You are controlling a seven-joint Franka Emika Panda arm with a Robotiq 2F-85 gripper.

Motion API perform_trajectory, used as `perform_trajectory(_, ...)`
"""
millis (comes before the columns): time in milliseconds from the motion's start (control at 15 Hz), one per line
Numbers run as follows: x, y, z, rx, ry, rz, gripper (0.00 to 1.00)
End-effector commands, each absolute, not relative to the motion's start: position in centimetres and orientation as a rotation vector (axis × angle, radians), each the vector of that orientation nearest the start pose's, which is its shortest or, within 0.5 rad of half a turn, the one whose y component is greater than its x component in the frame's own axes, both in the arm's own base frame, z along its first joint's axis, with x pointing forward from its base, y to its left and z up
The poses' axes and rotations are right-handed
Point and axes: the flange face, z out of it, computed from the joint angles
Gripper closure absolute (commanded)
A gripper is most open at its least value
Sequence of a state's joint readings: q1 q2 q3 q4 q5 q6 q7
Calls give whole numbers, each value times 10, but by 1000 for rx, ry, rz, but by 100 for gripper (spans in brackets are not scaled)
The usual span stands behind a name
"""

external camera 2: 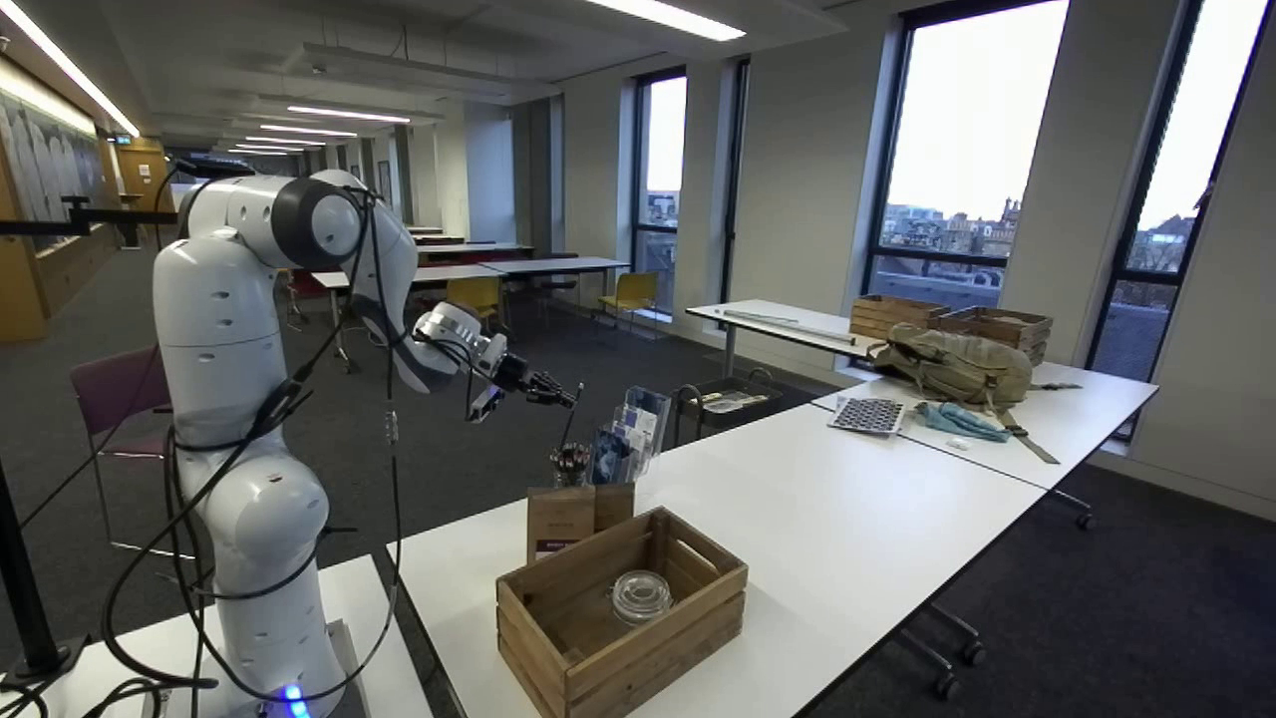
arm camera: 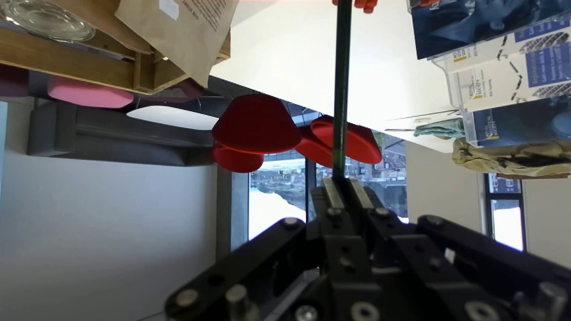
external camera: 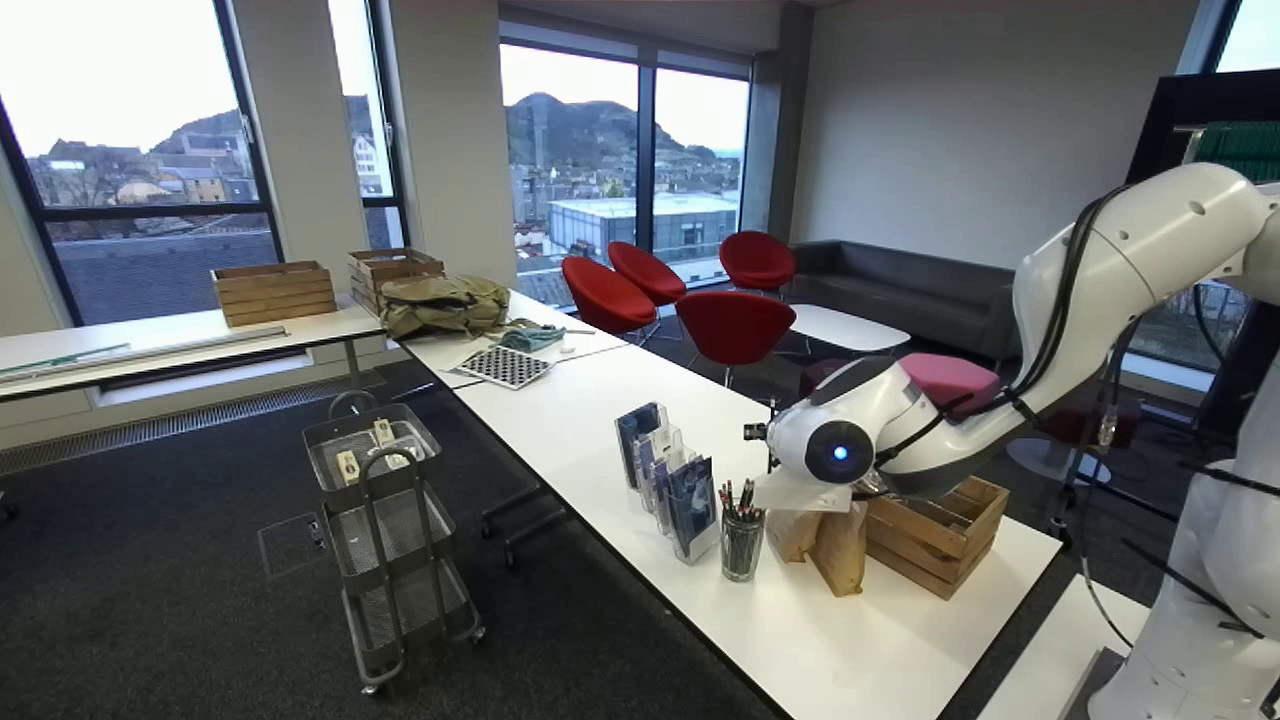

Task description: Pick the pencil and put it in the holder

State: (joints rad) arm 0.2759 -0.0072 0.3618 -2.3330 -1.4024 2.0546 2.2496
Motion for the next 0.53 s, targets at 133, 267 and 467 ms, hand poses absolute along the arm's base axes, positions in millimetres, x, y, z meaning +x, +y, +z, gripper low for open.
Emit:
perform_trajectory(133, 438, 256, 358, -2820, 937, -1814, 98)
perform_trajectory(267, 438, 256, 358, -2812, 932, -1817, 98)
perform_trajectory(467, 438, 258, 357, -2811, 918, -1784, 98)
